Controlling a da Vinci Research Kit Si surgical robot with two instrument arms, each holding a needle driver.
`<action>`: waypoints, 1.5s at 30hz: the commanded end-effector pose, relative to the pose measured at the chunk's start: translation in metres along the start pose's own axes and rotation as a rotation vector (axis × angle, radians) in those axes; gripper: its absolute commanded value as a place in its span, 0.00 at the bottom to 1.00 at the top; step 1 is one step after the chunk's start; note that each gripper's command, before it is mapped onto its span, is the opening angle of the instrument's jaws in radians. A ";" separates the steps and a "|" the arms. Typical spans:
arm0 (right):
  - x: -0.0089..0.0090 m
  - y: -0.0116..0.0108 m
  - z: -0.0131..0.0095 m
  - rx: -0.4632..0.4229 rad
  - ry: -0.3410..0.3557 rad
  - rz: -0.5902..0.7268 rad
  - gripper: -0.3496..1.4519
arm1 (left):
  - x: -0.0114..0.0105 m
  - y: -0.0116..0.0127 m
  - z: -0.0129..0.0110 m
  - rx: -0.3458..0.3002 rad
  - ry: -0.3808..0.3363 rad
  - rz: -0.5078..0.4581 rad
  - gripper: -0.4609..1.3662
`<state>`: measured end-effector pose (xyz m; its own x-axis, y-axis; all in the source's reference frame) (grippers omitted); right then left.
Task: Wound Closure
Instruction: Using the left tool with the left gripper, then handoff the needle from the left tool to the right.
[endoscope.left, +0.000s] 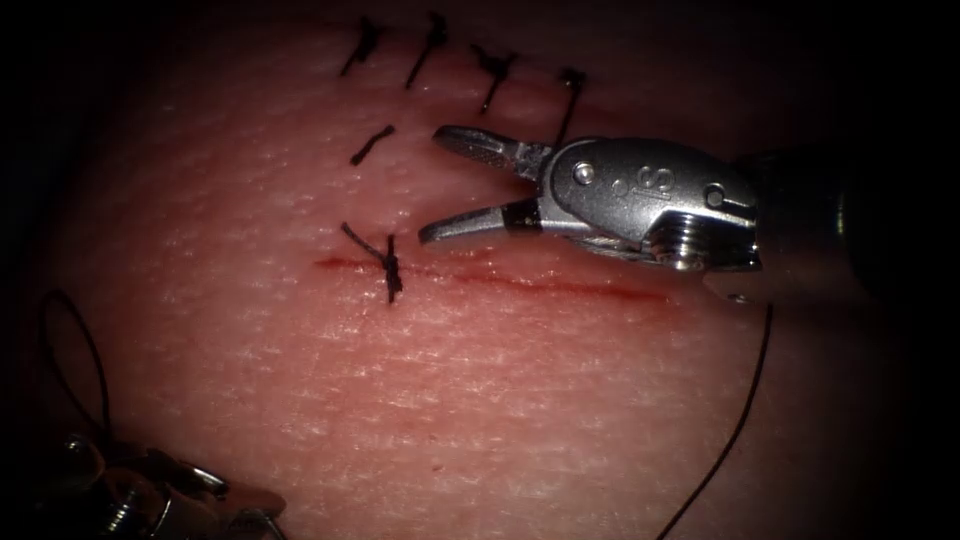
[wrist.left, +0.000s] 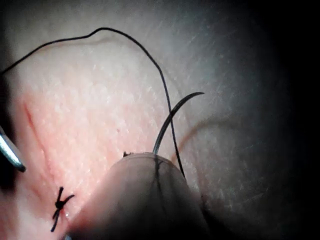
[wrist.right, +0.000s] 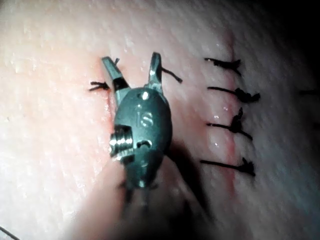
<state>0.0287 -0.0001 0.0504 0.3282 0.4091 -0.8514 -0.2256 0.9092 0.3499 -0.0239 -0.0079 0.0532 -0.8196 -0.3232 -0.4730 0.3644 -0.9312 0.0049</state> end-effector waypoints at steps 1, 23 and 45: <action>0.0000 -0.0001 0.0001 0.002 0.001 0.034 0.68 | 0.0001 -0.0008 -0.0007 0.014 -0.001 0.029 0.06; 0.0028 0.0001 -0.0016 -0.139 -0.058 0.229 0.68 | 0.0023 -0.0138 -0.0011 0.287 -0.045 0.384 0.06; 0.0039 0.0005 -0.0027 -0.288 -0.068 0.573 0.51 | -0.0003 -0.0125 0.0037 0.454 -0.161 0.788 0.06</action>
<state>0.0276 0.0015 0.0461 0.1362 0.8408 -0.5239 -0.6151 0.4863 0.6206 -0.0298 0.0032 0.0565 -0.4668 -0.8830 -0.0491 0.6614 -0.3854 0.6434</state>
